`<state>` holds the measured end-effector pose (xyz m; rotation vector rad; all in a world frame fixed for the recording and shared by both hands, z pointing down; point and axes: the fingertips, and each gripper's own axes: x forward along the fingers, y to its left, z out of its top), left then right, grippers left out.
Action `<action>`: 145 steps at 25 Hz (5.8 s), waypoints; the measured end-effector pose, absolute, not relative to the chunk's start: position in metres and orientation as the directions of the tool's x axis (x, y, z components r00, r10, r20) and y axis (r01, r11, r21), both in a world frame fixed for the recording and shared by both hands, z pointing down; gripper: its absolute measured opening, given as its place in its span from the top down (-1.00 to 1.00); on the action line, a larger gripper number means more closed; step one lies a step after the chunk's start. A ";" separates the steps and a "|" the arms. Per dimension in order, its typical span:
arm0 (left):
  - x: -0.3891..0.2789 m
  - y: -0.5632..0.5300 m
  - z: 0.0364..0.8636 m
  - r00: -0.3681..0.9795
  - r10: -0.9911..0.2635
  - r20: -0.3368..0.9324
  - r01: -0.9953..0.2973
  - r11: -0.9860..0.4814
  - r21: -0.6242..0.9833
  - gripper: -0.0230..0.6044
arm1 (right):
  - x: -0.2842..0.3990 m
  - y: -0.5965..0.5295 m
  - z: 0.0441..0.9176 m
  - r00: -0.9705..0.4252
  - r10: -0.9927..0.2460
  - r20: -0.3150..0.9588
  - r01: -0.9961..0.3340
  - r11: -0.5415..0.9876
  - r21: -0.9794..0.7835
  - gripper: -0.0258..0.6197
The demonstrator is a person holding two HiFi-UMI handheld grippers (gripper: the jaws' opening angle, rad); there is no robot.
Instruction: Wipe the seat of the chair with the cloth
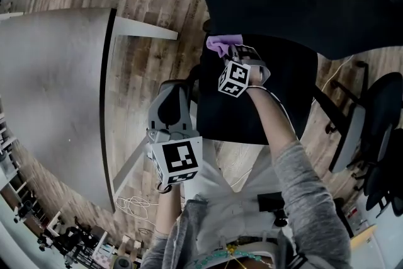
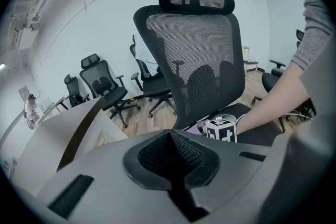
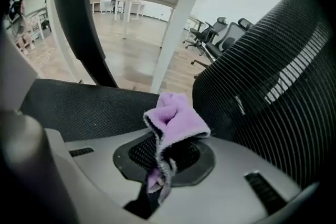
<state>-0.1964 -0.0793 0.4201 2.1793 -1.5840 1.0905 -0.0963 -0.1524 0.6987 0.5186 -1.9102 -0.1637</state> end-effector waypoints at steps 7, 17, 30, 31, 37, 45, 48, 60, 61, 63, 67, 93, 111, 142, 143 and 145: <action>-0.196 -0.081 0.420 0.135 -0.722 0.678 -0.890 -0.390 -0.237 0.92 | -0.093 -0.152 0.703 -0.301 -0.417 0.858 -0.262 0.901 0.346 0.77; -0.195 -0.083 0.419 0.126 -0.724 0.678 -0.887 -0.389 -0.250 0.92 | -0.068 -0.156 0.710 -0.262 -0.414 0.872 -0.292 0.895 0.338 0.77; -0.195 -0.083 0.419 0.125 -0.723 0.680 -0.885 -0.390 -0.253 0.92 | -0.034 -0.158 0.714 -0.222 -0.420 0.880 -0.327 0.882 0.338 0.77; -0.195 -0.084 0.419 0.125 -0.723 0.680 -0.885 -0.391 -0.253 0.92 | -0.032 -0.158 0.715 -0.222 -0.416 0.882 -0.325 0.885 0.335 0.77; -0.195 -0.085 0.420 0.125 -0.723 0.679 -0.884 -0.392 -0.255 0.92 | -0.020 -0.158 0.718 -0.207 -0.411 0.888 -0.339 0.881 0.329 0.77; -0.194 -0.084 0.418 0.122 -0.724 0.678 -0.881 -0.394 -0.262 0.92 | 0.000 -0.155 0.718 -0.189 -0.405 0.894 -0.352 0.878 0.324 0.77; -0.194 -0.084 0.419 0.122 -0.724 0.679 -0.880 -0.395 -0.263 0.92 | 0.009 -0.155 0.719 -0.177 -0.407 0.896 -0.361 0.874 0.325 0.77; -0.195 -0.085 0.417 0.118 -0.726 0.678 -0.879 -0.393 -0.269 0.92 | 0.038 -0.155 0.719 -0.152 -0.403 0.902 -0.379 0.867 0.324 0.77; -0.195 -0.085 0.417 0.117 -0.726 0.678 -0.879 -0.393 -0.269 0.92 | 0.041 -0.154 0.719 -0.148 -0.402 0.903 -0.383 0.866 0.323 0.77; -0.195 -0.085 0.418 0.116 -0.726 0.678 -0.878 -0.394 -0.271 0.92 | 0.046 -0.153 0.720 -0.143 -0.402 0.905 -0.389 0.863 0.322 0.77; -0.194 -0.086 0.417 0.115 -0.727 0.677 -0.877 -0.394 -0.274 0.92 | 0.060 -0.153 0.719 -0.127 -0.399 0.908 -0.391 0.862 0.324 0.77; -0.193 -0.087 0.416 0.108 -0.727 0.678 -0.869 -0.400 -0.290 0.92 | 0.135 -0.141 0.718 -0.044 -0.408 0.912 -0.434 0.830 0.350 0.77; -0.192 -0.088 0.418 0.095 -0.726 0.682 -0.861 -0.404 -0.310 0.92 | 0.203 -0.126 0.708 0.017 -0.417 0.909 -0.564 0.746 0.353 0.77; -0.192 -0.087 0.417 0.108 -0.725 0.680 -0.864 -0.407 -0.297 0.92 | 0.227 -0.119 0.663 -0.061 -0.576 0.815 -0.817 0.498 0.290 0.77; -0.192 -0.088 0.417 0.107 -0.726 0.680 -0.863 -0.407 -0.298 0.92 | 0.224 -0.118 0.656 -0.087 -0.594 0.800 -0.830 0.488 0.272 0.77; -0.192 -0.087 0.417 0.106 -0.726 0.680 -0.863 -0.407 -0.300 0.92 | 0.218 -0.116 0.643 -0.138 -0.623 0.770 -0.849 0.474 0.232 0.77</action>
